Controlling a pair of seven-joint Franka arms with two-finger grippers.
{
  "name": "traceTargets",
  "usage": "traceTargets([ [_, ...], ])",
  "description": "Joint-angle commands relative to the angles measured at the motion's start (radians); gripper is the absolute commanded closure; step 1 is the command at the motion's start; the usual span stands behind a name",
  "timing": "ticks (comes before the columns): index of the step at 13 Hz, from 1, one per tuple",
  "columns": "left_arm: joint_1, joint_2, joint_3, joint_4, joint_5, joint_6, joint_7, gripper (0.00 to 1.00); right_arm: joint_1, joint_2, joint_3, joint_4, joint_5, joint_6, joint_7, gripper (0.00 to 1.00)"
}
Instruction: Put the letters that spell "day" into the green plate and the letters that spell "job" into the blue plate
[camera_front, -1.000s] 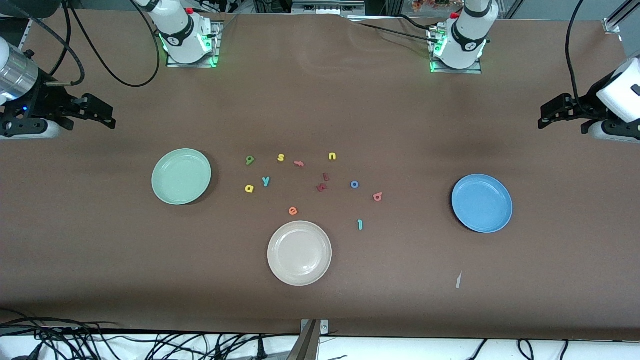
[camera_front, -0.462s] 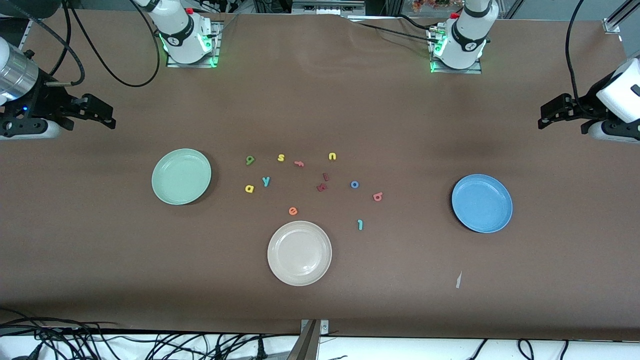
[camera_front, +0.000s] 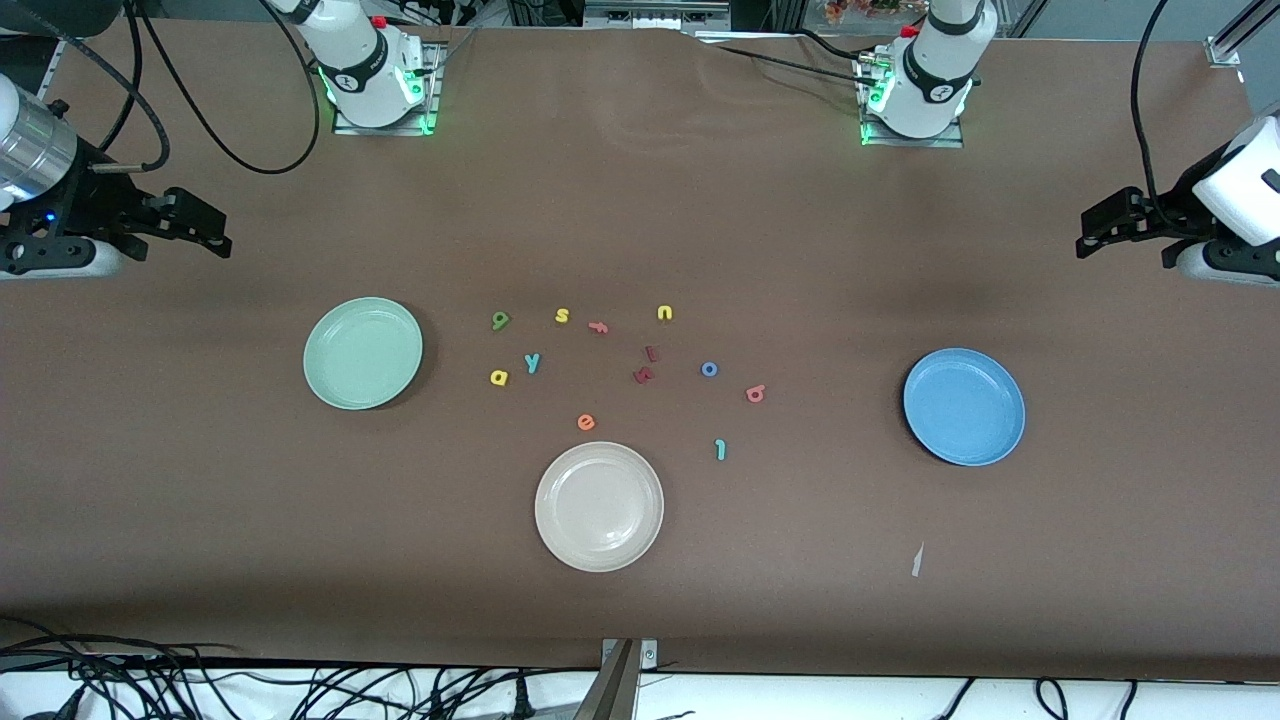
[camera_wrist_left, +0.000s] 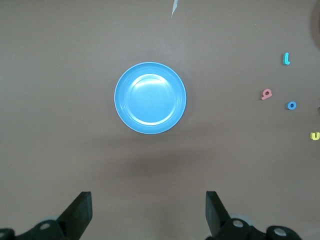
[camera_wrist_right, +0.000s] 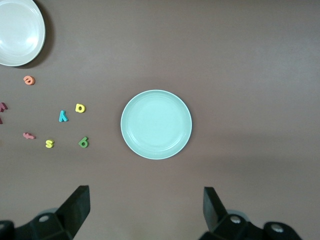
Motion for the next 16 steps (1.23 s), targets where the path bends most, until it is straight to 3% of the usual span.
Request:
traceTargets([
  [1, -0.005, 0.006, 0.0, 0.015, -0.007, -0.016, -0.004, 0.0, 0.002, -0.008, 0.0, -0.007, -0.007, -0.005, 0.001, 0.0],
  [16, -0.005, 0.009, -0.001, 0.015, -0.007, -0.017, -0.004, 0.0, 0.002, -0.007, 0.002, -0.007, -0.013, 0.001, 0.006, 0.0],
])
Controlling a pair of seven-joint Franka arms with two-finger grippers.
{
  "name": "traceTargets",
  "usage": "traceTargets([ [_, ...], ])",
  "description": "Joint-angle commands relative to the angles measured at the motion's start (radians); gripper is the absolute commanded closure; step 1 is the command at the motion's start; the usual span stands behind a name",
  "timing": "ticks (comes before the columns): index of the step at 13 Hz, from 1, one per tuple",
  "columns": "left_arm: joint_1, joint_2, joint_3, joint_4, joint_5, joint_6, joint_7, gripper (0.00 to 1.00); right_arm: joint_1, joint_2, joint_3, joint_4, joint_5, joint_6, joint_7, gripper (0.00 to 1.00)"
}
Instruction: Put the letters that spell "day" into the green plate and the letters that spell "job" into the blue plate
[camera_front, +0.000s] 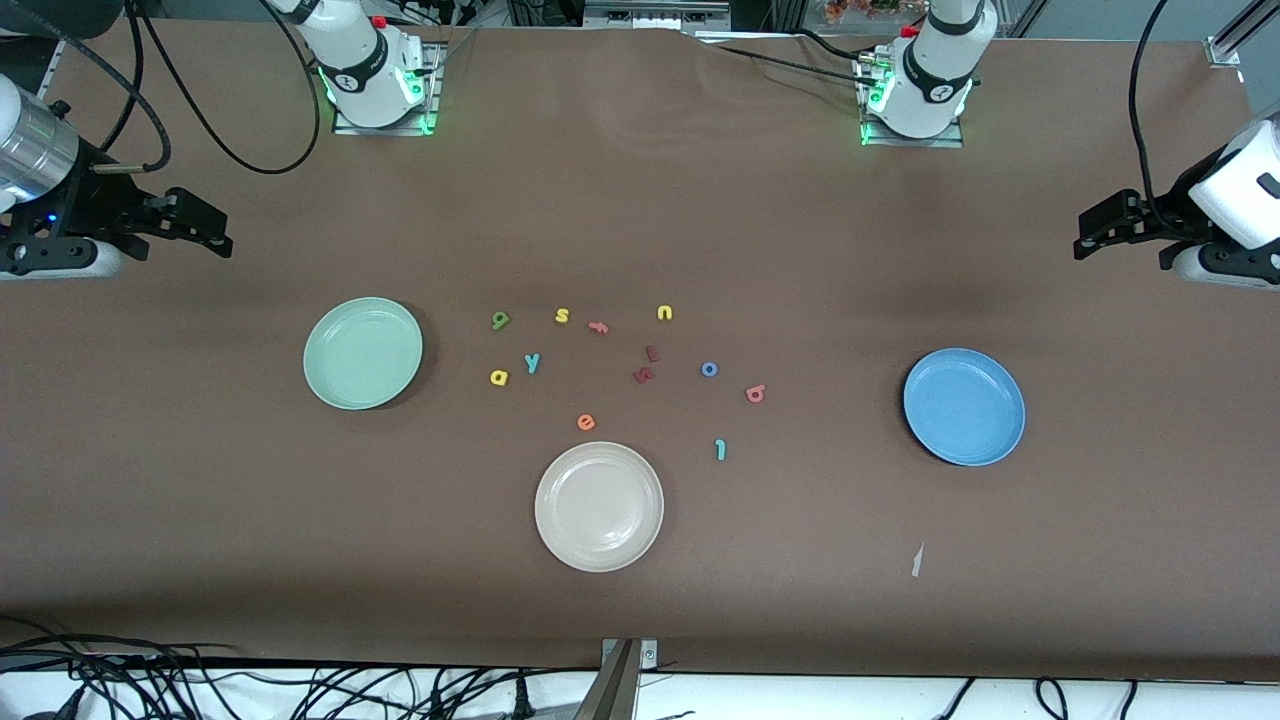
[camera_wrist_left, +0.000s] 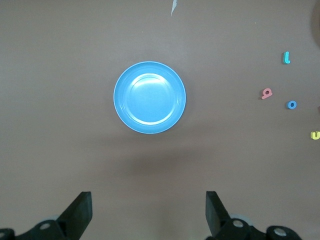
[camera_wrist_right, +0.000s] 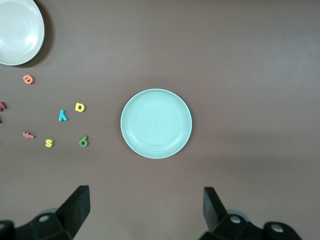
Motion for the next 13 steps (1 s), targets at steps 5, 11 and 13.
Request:
traceTargets([
  [5, -0.005, 0.004, 0.001, 0.015, -0.007, -0.017, -0.004, 0.0, 0.009, -0.008, 0.006, -0.005, -0.015, -0.002, 0.006, 0.0],
  [11, -0.005, 0.006, 0.001, 0.015, -0.007, -0.017, -0.004, 0.0, 0.017, -0.008, 0.005, -0.005, -0.013, -0.004, 0.006, 0.0],
  [13, -0.005, 0.006, 0.001, 0.015, -0.007, -0.017, -0.004, 0.0, 0.017, -0.008, 0.003, -0.005, -0.015, -0.004, 0.005, 0.0],
])
